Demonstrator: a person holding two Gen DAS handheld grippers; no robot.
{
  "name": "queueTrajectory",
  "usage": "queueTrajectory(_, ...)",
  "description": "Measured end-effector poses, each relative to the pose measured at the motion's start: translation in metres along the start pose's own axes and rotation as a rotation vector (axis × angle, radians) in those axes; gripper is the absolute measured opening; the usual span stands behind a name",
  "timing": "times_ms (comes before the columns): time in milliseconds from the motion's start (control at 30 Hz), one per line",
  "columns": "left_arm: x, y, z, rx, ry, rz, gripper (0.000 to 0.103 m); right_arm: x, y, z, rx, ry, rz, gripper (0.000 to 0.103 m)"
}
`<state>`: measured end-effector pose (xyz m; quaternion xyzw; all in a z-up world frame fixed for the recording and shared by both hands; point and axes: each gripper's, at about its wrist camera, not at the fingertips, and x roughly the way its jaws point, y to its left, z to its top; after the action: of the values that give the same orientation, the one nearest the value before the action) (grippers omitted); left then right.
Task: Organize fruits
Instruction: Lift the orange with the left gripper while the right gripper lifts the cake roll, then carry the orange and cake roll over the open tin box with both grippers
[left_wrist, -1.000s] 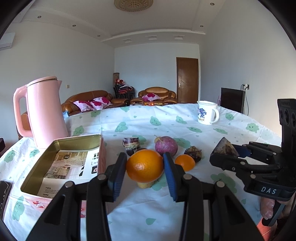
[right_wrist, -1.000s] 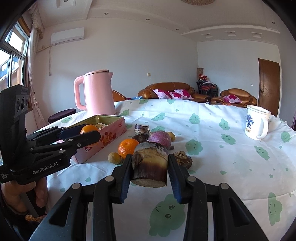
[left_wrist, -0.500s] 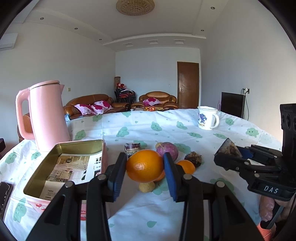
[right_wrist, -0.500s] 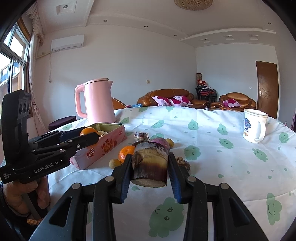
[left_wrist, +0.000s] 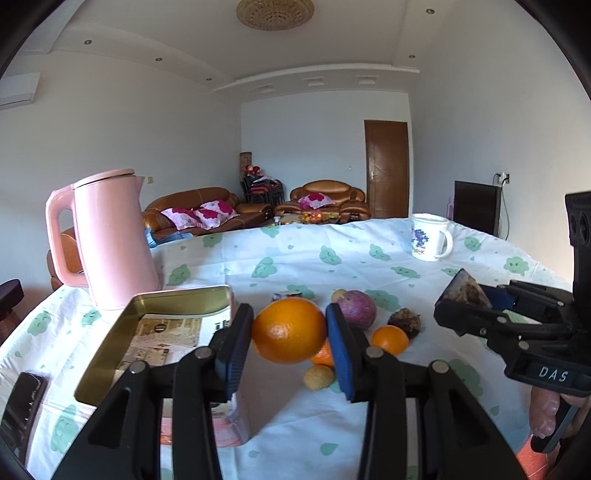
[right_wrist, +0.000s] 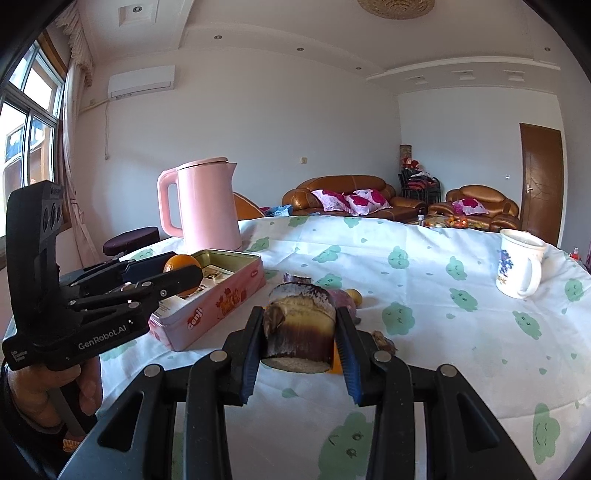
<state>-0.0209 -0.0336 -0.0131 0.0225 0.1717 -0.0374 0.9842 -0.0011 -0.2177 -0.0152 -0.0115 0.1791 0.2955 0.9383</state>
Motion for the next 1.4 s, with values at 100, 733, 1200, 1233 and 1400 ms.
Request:
queueTrajectory(100, 0.003, 0.008, 0.002, -0.008, 0.027, 0.020, 0.042, 0.008, 0.005, 0.011, -0.003, 0.011, 0.017, 0.040)
queueTrajectory(733, 0.026, 0.067, 0.010, -0.022, 0.123, 0.107, 0.042, 0.080, 0.038, 0.071, -0.043, 0.095, 0.128, 0.040)
queueTrajectory(1200, 0.055, 0.124, 0.014, -0.060, 0.184, 0.166, 0.042, 0.148, 0.075, 0.086, -0.111, 0.173, 0.163, 0.040)
queueTrajectory(1233, 0.056, 0.126, 0.013, -0.063, 0.187, 0.166, 0.042, 0.154, 0.077, 0.083, -0.111, 0.189, 0.164, 0.040)
queueTrajectory(1400, 0.057, 0.130, 0.007, -0.070, 0.198, 0.163, 0.042, 0.164, 0.073, 0.073, -0.127, 0.230, 0.113, 0.040)
